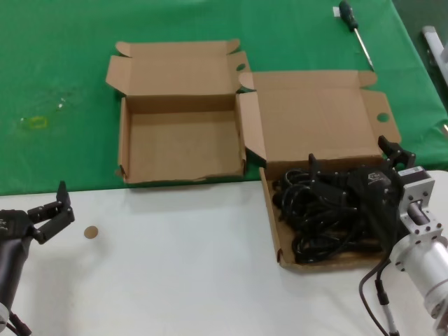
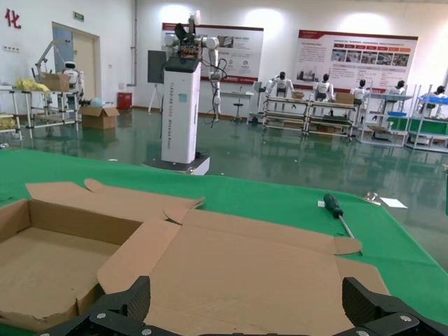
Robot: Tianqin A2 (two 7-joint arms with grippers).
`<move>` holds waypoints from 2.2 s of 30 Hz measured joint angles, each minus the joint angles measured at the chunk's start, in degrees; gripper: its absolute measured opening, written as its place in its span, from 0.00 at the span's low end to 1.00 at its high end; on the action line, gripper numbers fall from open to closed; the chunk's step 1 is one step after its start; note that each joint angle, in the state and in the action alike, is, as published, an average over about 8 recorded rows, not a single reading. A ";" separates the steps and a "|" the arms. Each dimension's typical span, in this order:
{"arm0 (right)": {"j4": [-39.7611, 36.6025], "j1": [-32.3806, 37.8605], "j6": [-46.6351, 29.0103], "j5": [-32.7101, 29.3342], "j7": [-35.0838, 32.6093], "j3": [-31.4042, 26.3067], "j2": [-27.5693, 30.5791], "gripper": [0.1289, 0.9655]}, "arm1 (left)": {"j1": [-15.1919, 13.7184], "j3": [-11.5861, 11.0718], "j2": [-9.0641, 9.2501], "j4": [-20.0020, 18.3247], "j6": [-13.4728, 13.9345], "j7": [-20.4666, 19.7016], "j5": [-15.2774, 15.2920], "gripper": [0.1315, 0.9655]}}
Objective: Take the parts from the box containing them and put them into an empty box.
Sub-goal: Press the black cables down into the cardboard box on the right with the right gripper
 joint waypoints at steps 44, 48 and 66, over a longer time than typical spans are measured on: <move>0.01 0.06 2.76 1.39 0.44 -3.09 2.71 1.00 | 0.00 0.00 0.00 0.00 0.00 0.00 0.01 0.74; 0.36 0.29 3.68 2.35 0.36 -4.61 4.64 1.00 | 0.00 0.00 0.00 0.00 0.00 0.00 0.01 0.65; -1.98 8.77 -7.57 4.84 0.88 -13.37 27.19 1.00 | 0.00 0.00 0.00 0.00 0.00 0.00 0.01 0.25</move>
